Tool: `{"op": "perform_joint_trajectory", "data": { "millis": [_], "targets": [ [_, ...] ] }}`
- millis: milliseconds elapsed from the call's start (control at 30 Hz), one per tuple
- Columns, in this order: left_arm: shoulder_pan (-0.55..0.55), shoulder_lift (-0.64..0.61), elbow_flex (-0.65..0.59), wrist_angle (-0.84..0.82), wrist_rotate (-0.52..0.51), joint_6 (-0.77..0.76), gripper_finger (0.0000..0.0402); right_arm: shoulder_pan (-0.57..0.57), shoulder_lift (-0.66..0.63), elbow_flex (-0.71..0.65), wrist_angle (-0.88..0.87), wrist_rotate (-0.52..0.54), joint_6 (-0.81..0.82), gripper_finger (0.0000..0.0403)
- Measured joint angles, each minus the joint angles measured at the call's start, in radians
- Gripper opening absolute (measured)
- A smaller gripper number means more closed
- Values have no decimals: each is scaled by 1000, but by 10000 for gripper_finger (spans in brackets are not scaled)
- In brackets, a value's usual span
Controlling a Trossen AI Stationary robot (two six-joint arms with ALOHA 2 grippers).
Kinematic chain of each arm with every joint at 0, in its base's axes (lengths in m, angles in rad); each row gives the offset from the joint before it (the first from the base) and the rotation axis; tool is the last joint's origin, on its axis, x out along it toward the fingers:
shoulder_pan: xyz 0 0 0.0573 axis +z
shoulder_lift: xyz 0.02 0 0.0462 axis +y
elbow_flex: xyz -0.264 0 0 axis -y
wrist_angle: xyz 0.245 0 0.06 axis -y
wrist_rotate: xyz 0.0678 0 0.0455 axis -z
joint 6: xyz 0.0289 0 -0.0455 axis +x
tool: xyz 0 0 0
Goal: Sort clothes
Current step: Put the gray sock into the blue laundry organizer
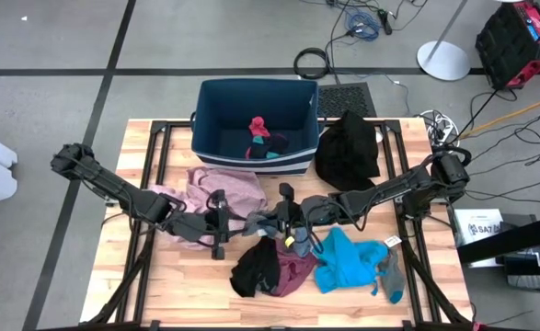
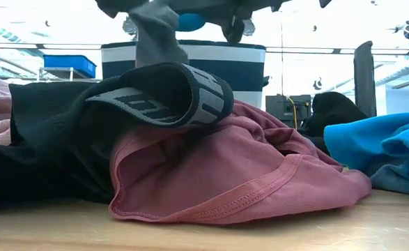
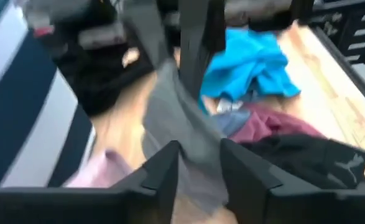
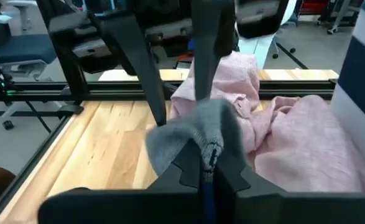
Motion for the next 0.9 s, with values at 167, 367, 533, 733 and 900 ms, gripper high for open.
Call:
{"op": "perform_joint_trajectory", "data": {
  "millis": [167, 367, 533, 733, 900],
  "targets": [
    [1, -12, 0, -160, -22, -163, 169, 0, -85, 0, -88, 62, -21, 1],
    [-26, -13, -18, -155, -39, -240, 172, 1, -215, 0, -126, 165, -118, 1],
    [-48, -13, -81, -62, -97, -251, 173, -54, -311, 42, -123, 184, -234, 0],
    [-48, -12, -206, 215, -107, -220, 173, -218, -320, 220, -248, 171, -323, 0],
    [-39, -12, -276, 384, -91, -177, 173, -412, -241, 414, -492, 27, -257, 0]
  ]
}}
